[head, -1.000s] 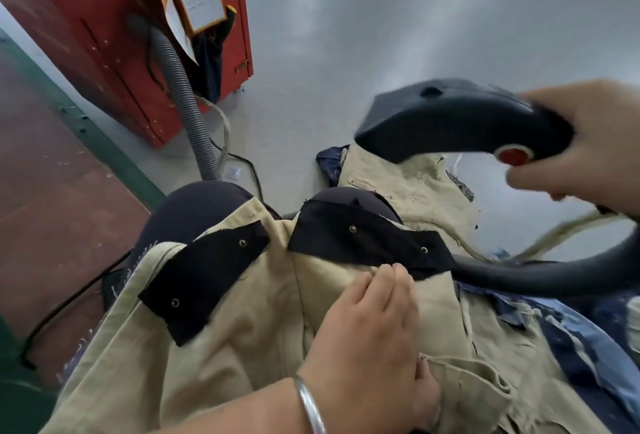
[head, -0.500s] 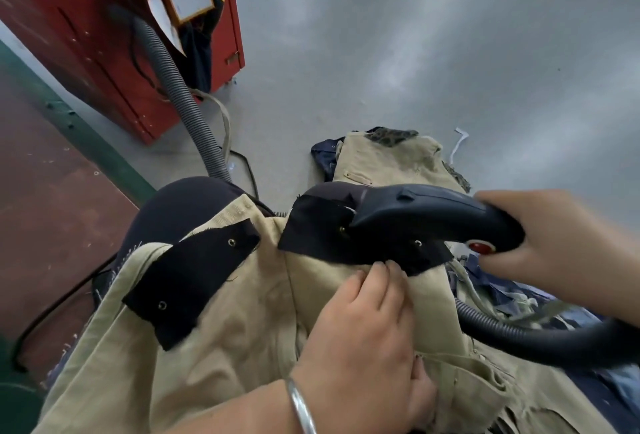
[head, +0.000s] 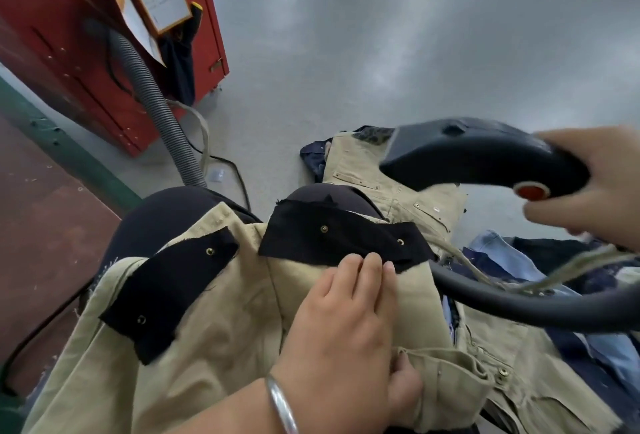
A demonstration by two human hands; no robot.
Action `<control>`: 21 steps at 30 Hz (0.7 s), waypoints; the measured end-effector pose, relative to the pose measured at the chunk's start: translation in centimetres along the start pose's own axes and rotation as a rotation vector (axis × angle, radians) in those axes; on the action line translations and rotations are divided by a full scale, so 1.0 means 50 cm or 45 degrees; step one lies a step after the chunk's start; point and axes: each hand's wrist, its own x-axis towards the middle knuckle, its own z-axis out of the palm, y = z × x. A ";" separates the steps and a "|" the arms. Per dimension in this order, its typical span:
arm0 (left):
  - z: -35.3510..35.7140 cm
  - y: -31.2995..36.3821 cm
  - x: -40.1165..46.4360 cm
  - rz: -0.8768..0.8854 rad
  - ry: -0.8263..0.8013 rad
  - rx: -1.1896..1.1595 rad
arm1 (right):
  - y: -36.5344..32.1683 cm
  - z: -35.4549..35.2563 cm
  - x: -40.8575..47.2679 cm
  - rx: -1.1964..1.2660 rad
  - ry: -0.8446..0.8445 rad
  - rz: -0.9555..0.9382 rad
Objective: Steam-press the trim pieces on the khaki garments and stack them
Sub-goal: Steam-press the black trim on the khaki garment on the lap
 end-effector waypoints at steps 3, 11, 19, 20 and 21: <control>-0.003 0.000 0.008 -0.001 -0.001 0.011 | 0.049 0.014 -0.039 0.031 -0.080 0.063; -0.001 0.002 0.012 -0.011 -0.022 0.040 | 0.048 0.101 -0.041 -0.006 -0.321 0.066; -0.004 0.006 0.012 -0.029 -0.050 0.034 | -0.042 0.140 0.069 0.014 -0.052 -0.161; -0.005 0.005 0.012 -0.029 -0.047 0.022 | -0.051 0.132 0.078 0.017 -0.012 -0.172; -0.006 0.004 0.011 -0.029 -0.045 0.012 | -0.054 0.118 0.083 0.044 0.022 -0.170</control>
